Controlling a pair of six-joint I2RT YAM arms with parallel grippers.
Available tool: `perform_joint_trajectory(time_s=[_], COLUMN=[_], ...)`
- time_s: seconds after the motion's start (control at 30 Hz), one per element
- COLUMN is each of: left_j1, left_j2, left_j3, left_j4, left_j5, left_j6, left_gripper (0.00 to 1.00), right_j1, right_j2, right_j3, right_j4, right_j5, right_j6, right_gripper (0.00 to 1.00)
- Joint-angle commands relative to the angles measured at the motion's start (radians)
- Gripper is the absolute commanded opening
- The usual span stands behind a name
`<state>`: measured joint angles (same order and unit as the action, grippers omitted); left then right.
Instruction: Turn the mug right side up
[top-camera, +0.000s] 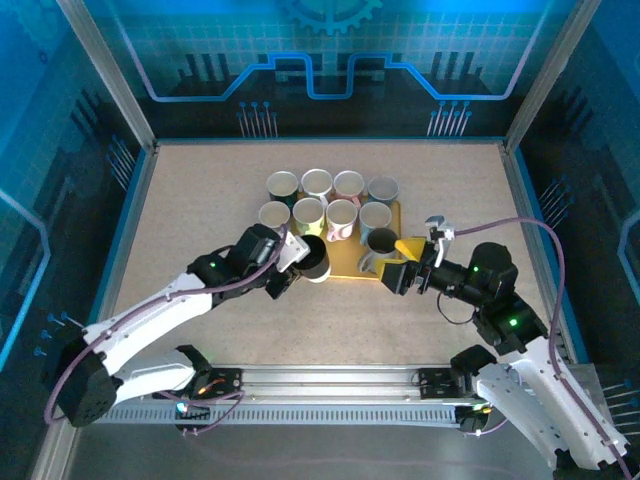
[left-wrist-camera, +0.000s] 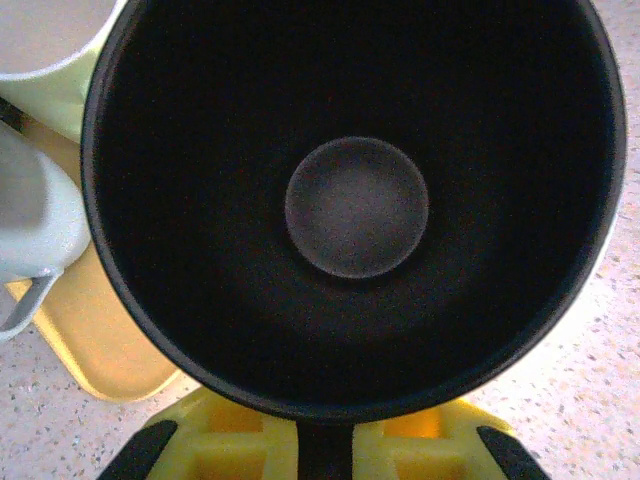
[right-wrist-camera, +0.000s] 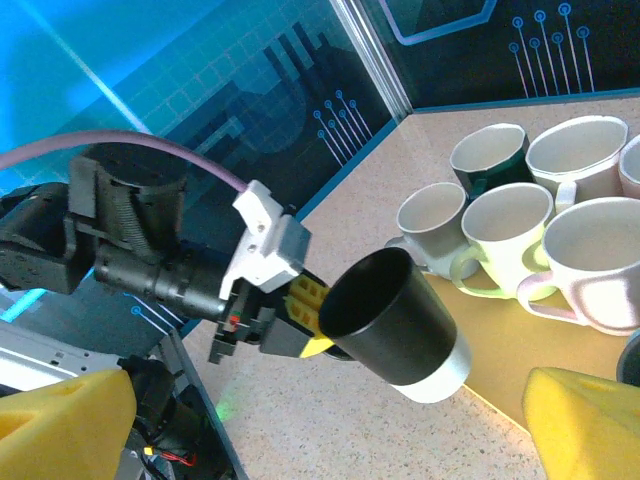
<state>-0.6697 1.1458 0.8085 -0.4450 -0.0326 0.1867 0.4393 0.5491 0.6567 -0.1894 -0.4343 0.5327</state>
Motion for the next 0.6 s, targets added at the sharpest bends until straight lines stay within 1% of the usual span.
perform_joint_trajectory(time_s=[0.0, 0.1, 0.33, 0.57], left_j1=[0.002, 0.002, 0.009, 0.025], left_j2=[0.032, 0.091, 0.174, 0.216], left_j3=[0.060, 0.084, 0.098, 0.095], left_j4=[0.172, 0.187, 0.218, 0.233], left_j5=[-0.012, -0.026, -0.122, -0.131], left_j6=[0.026, 0.039, 0.049, 0.049], left_gripper=[0.00, 0.00, 0.00, 0.00], right_j1=[0.004, 0.004, 0.004, 0.004], right_j2=[-0.023, -0.036, -0.052, -0.050], right_j3=[0.023, 0.023, 0.015, 0.004], right_j4=[-0.026, -0.046, -0.070, -0.064], right_j5=[-0.008, -0.004, -0.001, 0.002], right_j6=[-0.035, -0.049, -0.073, -0.090], right_gripper=[1.00, 1.00, 1.00, 1.00])
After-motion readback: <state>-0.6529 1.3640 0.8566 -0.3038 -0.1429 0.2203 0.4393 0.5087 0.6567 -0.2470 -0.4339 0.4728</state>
